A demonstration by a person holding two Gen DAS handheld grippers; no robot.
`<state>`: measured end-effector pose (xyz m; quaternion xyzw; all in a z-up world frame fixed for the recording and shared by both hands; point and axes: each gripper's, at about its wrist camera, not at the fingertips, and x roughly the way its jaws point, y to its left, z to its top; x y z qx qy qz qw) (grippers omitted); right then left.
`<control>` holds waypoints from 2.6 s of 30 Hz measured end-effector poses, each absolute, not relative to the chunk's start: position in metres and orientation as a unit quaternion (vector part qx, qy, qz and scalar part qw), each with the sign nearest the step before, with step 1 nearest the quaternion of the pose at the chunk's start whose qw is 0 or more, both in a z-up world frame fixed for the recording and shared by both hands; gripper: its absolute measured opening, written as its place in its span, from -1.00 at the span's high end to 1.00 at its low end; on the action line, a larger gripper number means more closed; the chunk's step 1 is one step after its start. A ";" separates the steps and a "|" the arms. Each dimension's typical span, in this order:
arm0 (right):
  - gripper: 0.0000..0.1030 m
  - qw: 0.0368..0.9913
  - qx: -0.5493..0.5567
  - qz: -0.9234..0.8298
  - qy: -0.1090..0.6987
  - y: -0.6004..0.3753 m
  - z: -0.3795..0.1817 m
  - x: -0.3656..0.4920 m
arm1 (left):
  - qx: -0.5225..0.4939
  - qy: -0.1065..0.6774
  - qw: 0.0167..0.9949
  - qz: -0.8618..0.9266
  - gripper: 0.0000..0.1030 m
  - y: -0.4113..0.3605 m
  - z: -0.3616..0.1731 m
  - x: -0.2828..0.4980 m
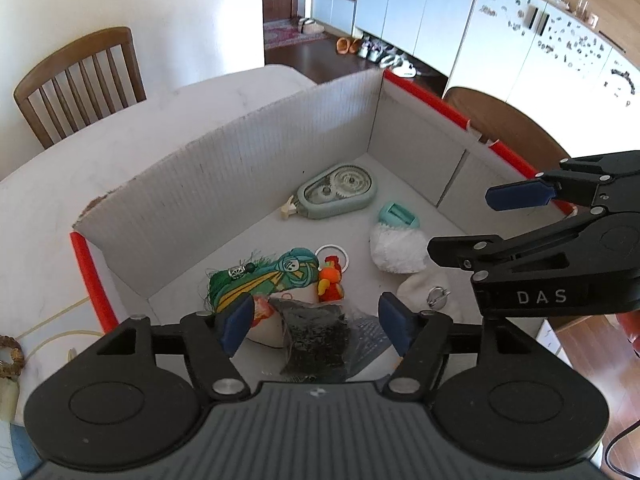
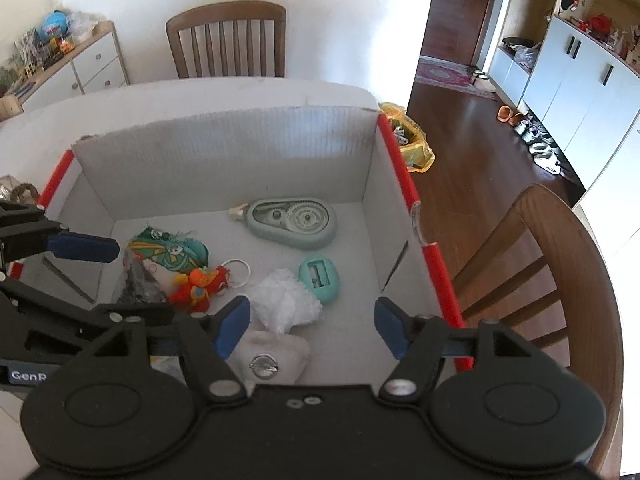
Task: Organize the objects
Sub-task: 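Open both tools to drop the bead bag and tape dispenser in the box, then withdraw both tools from the box toward the remaining table items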
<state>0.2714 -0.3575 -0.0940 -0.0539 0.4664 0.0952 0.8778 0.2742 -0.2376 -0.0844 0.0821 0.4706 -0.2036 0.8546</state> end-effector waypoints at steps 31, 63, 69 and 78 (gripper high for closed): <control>-0.76 0.904 0.016 0.145 0.401 -0.286 -0.021 0.207 | 0.027 0.395 0.896 -0.201 -0.60 -0.117 -0.009 0.217; -0.97 0.891 0.006 0.196 0.408 -0.105 -0.038 0.220 | 0.005 0.377 0.919 -0.113 -0.99 0.106 -0.049 0.212; -0.97 0.885 -0.012 0.196 0.421 -0.076 -0.053 0.236 | -0.002 0.386 0.917 -0.105 -0.99 0.135 -0.071 0.222; -0.92 0.874 -0.039 0.214 0.435 -0.040 -0.079 0.260 | 0.016 0.396 0.912 -0.104 -0.99 0.150 -0.102 0.239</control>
